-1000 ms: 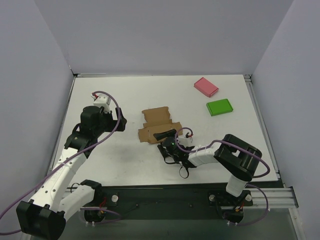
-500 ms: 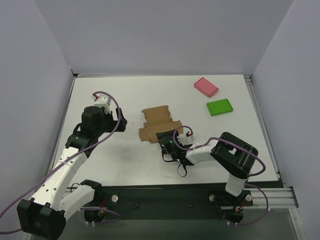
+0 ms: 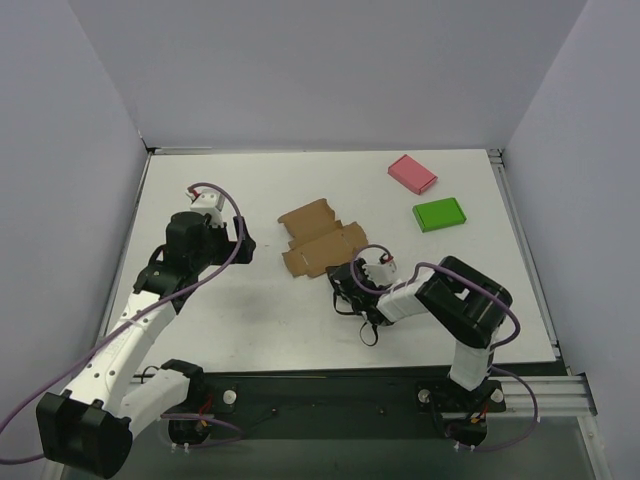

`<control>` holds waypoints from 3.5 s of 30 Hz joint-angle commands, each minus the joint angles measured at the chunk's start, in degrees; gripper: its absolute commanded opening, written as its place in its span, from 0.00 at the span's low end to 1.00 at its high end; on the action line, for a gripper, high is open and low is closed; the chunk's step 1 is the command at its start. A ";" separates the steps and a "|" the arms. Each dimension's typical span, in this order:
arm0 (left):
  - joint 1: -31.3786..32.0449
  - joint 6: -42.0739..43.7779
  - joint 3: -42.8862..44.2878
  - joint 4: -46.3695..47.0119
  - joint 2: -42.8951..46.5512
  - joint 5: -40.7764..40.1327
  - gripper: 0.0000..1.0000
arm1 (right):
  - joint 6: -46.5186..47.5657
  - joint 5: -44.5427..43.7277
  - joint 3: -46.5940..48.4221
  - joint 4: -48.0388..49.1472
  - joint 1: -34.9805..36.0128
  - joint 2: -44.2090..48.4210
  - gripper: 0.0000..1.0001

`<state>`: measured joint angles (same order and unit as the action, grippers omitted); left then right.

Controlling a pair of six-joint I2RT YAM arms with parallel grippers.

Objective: Fold the paper box

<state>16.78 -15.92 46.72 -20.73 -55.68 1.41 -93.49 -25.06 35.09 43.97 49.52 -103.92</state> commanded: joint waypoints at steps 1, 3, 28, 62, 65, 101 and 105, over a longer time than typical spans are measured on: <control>-0.43 0.54 0.65 2.62 0.04 1.75 0.97 | 8.84 -0.34 -1.87 -0.46 -1.79 0.29 0.00; -0.43 1.33 0.74 2.80 0.13 2.98 0.97 | 11.13 -0.25 -2.39 0.59 -2.58 0.99 0.00; 2.21 8.54 -1.54 18.52 4.71 27.06 0.91 | 66.48 29.08 12.79 -47.18 -10.23 35.71 0.00; 5.72 23.66 19.02 7.11 -20.43 57.30 0.91 | 85.76 53.62 33.20 -78.77 -10.23 37.03 0.00; 6.78 24.80 19.64 4.48 -21.75 57.74 0.88 | 86.20 53.89 33.29 -78.77 -10.23 36.86 0.00; 27.84 21.89 -11.47 37.34 -1.63 5.43 0.00 | 40.04 33.59 15.33 -54.46 -16.48 52.83 0.64; 30.42 25.85 -14.98 39.19 1.80 3.32 0.00 | 40.02 33.06 8.85 -40.37 -13.92 54.27 0.66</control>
<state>45.39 5.65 33.71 10.63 -56.95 14.63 -45.04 9.91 48.40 -13.02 33.39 -49.69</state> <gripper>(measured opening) 0.034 0.654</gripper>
